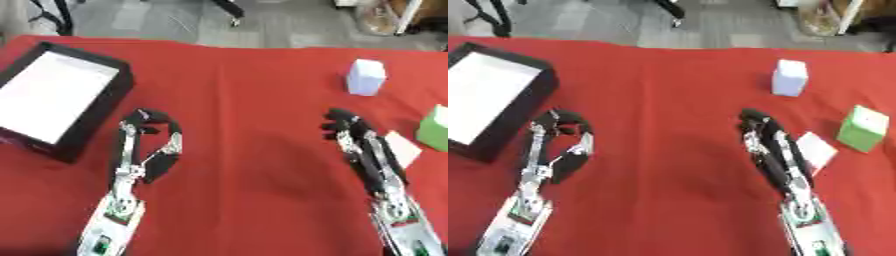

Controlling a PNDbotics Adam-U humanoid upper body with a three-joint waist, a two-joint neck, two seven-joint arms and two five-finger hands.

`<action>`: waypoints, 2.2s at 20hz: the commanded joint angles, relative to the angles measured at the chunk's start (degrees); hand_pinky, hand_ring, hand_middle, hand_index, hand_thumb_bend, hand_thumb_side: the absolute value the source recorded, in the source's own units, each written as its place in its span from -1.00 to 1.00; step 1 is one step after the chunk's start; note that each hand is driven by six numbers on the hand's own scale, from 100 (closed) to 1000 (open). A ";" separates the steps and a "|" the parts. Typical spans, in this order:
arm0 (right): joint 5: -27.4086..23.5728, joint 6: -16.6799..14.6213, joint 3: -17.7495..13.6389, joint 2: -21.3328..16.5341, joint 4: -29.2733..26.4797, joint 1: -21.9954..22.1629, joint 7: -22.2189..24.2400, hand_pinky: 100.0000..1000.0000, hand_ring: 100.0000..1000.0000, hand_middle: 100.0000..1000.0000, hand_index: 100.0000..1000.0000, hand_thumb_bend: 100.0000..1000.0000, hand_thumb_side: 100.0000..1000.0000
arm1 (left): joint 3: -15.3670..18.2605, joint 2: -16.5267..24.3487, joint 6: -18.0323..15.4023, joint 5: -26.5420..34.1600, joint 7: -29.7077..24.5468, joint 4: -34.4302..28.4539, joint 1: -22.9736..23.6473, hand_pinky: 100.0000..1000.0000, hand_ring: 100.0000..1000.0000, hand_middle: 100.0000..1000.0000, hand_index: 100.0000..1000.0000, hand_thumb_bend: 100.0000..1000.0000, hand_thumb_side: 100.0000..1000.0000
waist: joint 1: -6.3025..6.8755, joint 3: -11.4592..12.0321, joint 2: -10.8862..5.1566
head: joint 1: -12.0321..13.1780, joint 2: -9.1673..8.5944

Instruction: Pick up the objects with one hand, pass them to the other hand, and then place them into the box on the other side of the table.

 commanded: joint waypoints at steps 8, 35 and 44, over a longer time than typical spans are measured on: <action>2.19 5.60 -4.69 -21.39 5.10 -4.80 -4.40 0.40 0.58 0.64 0.82 -1.00 0.29 | -0.25 0.92 0.27 -0.68 -2.02 -0.63 -0.03 0.18 0.29 0.12 0.14 -0.87 -0.88 | -0.60 -0.22 -1.58 | -3.87 -0.10; 25.24 -2.05 -3.79 -24.12 12.40 -6.27 24.09 0.76 0.88 0.89 1.00 -0.92 0.63 | -0.25 0.98 0.67 -1.19 -3.54 -0.30 0.43 0.19 0.31 0.14 0.17 -0.85 -0.85 | -0.95 0.03 -1.84 | -8.09 -0.10; 25.51 -2.51 -3.49 -24.18 8.51 -5.02 28.86 0.79 0.88 0.89 1.00 -0.85 0.64 | -0.18 0.99 0.60 -1.19 -3.47 -0.20 0.48 0.19 0.31 0.14 0.17 -0.85 -0.85 | -1.09 -0.02 -1.85 | -8.25 -0.10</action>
